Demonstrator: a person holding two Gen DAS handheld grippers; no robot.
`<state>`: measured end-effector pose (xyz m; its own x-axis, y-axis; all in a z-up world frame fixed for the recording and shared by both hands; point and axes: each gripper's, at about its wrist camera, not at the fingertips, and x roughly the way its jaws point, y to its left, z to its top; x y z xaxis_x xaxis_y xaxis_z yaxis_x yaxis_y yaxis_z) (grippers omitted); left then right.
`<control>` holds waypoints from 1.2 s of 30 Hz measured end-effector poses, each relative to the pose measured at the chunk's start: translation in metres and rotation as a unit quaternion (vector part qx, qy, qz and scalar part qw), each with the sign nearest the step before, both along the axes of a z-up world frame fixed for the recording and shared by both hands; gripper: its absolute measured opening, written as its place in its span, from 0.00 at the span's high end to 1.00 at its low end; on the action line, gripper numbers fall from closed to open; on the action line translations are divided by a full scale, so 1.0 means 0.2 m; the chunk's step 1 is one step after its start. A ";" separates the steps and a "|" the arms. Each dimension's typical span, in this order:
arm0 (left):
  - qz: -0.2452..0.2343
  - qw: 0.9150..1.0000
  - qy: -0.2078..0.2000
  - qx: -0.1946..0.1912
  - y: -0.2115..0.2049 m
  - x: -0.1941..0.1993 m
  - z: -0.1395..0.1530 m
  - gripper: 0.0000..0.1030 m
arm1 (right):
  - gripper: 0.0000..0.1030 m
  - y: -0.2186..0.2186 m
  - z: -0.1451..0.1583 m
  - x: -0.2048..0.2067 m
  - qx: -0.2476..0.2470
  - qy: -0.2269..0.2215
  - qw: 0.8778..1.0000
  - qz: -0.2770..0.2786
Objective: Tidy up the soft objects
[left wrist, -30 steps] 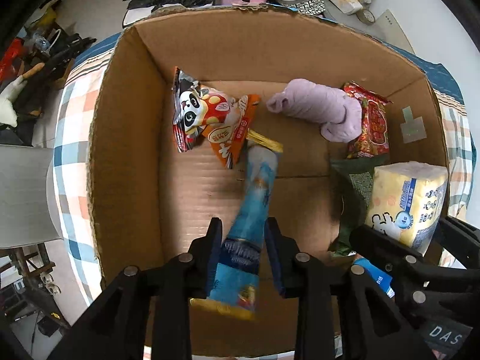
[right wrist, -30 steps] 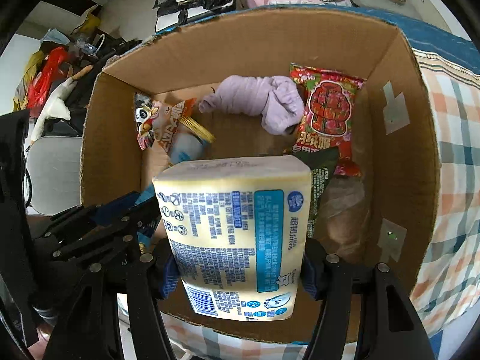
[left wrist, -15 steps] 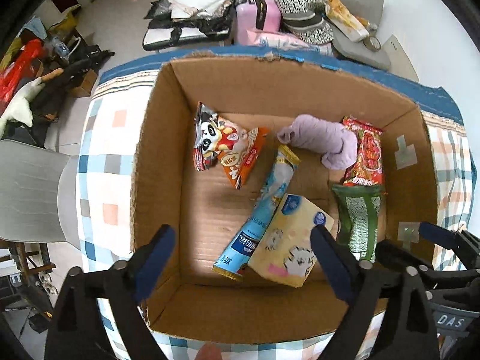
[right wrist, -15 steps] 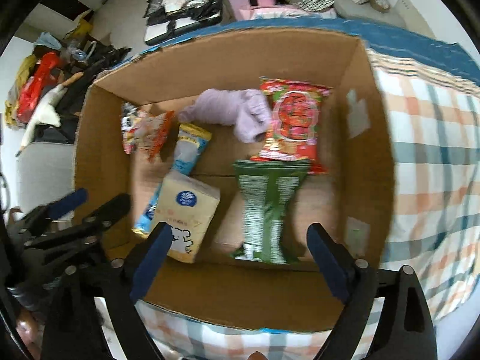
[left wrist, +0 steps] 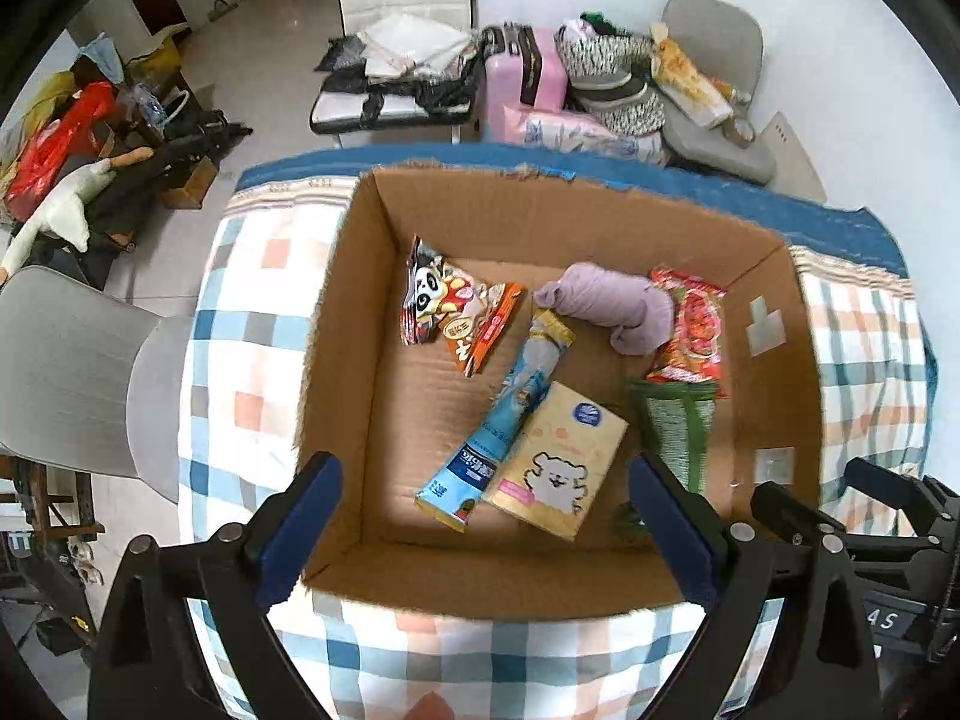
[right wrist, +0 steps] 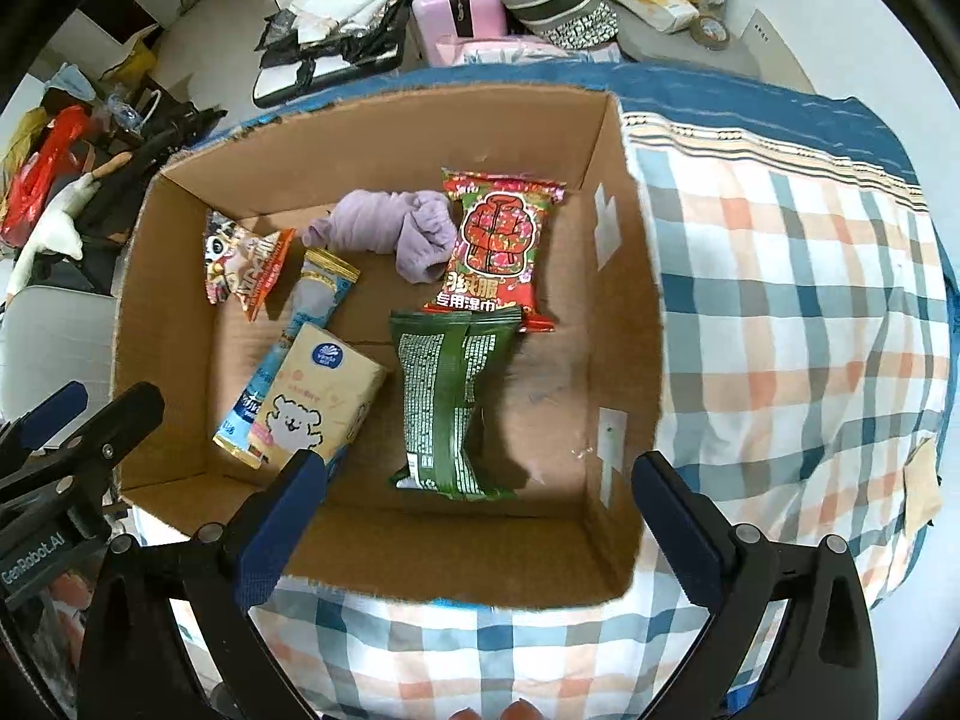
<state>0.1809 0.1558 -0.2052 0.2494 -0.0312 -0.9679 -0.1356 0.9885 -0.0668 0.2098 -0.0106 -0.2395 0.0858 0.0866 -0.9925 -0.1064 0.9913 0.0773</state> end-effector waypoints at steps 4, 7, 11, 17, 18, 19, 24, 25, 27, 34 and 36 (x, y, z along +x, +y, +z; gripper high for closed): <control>0.005 0.999 -0.030 0.012 -0.02 -0.07 0.16 0.05 | 0.00 -0.02 0.13 -0.07 0.002 -0.021 1.000 0.002; 0.009 0.998 -0.053 0.017 -0.03 -0.16 0.31 0.05 | 0.00 -0.04 0.25 -0.13 0.006 -0.038 0.999 0.004; 0.006 0.996 -0.082 0.033 -0.06 -0.28 0.48 0.05 | 0.00 -0.08 0.44 -0.25 0.011 -0.070 0.997 0.005; 0.007 0.993 -0.113 0.030 -0.09 -0.47 0.71 0.05 | 0.00 -0.15 0.78 -0.46 0.018 -0.127 0.992 0.004; 0.007 0.993 -0.118 0.031 -0.09 -0.50 0.74 0.05 | 0.00 -0.15 0.82 -0.48 0.018 -0.133 0.991 0.003; 0.007 0.992 -0.122 0.034 -0.10 -0.53 0.78 0.05 | 0.00 -0.17 0.89 -0.53 0.019 -0.143 0.990 0.001; 0.006 0.991 -0.130 0.042 -0.14 -0.64 0.89 0.05 | 0.00 -0.21 1.08 -0.67 0.016 -0.181 0.983 0.000; 0.004 0.990 -0.133 0.044 -0.14 -0.65 0.91 0.05 | 0.00 -0.22 1.12 -0.70 0.015 -0.188 0.982 -0.002; 0.005 0.989 -0.141 0.042 -0.15 -0.69 0.94 0.05 | 0.00 -0.21 1.16 -0.73 0.014 -0.194 0.981 -0.002; 0.005 0.987 -0.155 0.048 -0.17 -0.77 1.01 0.05 | 0.00 -0.22 1.27 -0.85 0.004 -0.217 0.976 -0.001; 0.007 0.986 -0.161 0.049 -0.17 -0.78 1.02 0.05 | 0.00 -0.22 1.28 -0.86 0.001 -0.221 0.975 0.000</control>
<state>0.0241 0.1217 -0.0004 0.5431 0.0646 -0.8372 -0.1364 0.9906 -0.0120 0.0374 -0.0543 0.0159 0.5057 0.0891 -0.8581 -0.1305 0.9911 0.0260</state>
